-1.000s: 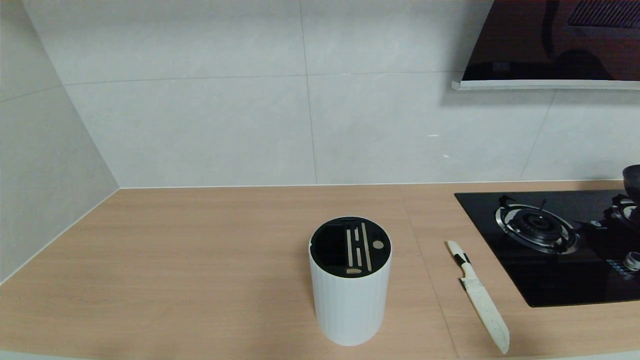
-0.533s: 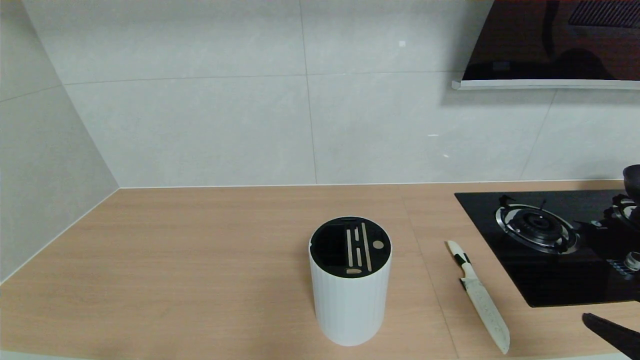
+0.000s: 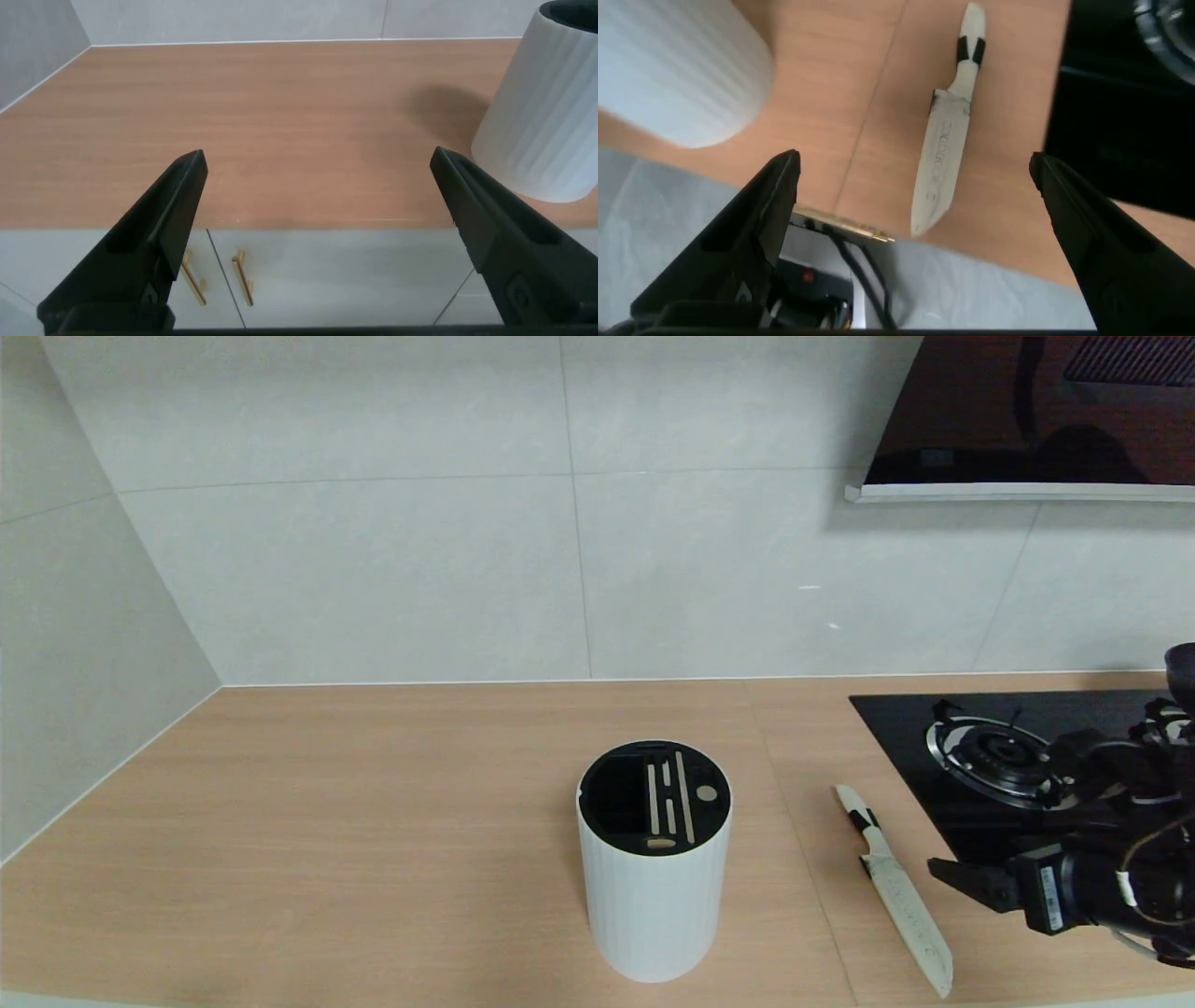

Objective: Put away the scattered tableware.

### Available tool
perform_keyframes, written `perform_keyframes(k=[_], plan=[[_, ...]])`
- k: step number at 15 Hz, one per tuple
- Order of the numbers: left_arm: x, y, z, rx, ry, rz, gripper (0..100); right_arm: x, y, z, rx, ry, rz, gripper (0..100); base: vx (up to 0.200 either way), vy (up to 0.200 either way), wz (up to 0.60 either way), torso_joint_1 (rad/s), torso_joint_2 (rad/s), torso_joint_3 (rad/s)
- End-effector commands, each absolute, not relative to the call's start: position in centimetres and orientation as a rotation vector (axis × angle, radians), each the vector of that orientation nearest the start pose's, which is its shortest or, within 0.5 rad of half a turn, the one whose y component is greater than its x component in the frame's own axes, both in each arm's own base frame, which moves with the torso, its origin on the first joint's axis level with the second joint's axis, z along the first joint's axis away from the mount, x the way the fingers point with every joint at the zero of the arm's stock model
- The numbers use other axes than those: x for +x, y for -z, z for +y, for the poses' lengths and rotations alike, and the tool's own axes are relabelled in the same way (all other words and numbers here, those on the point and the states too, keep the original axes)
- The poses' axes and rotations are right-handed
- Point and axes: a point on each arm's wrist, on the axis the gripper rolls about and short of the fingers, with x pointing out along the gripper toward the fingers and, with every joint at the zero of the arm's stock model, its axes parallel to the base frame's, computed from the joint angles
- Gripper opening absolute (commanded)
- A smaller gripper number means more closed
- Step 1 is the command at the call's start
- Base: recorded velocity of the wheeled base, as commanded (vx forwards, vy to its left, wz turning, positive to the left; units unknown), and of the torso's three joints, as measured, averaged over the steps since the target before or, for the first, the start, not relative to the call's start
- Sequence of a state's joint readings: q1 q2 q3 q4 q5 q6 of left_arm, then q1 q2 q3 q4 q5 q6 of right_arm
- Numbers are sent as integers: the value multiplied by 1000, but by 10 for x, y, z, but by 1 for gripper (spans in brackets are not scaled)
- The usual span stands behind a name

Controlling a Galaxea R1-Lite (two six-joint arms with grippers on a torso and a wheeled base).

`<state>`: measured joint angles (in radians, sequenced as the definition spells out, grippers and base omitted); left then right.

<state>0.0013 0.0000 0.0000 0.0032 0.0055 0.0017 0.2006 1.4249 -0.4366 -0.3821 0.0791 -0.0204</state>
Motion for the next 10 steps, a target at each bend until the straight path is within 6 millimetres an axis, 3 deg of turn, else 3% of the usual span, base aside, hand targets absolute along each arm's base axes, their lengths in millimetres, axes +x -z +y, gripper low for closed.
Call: perform_keyframes(k=[1, 10], plan=[[-23, -75, 0, 2, -8, 5, 100, 235, -99, 50, -68, -264, 720, 100, 0, 0, 0, 0, 0, 0], [-23, -75, 0, 2, -8, 5, 100, 288, -14, 69, -131, -187, 777, 100, 0, 0, 0, 0, 0, 0]])
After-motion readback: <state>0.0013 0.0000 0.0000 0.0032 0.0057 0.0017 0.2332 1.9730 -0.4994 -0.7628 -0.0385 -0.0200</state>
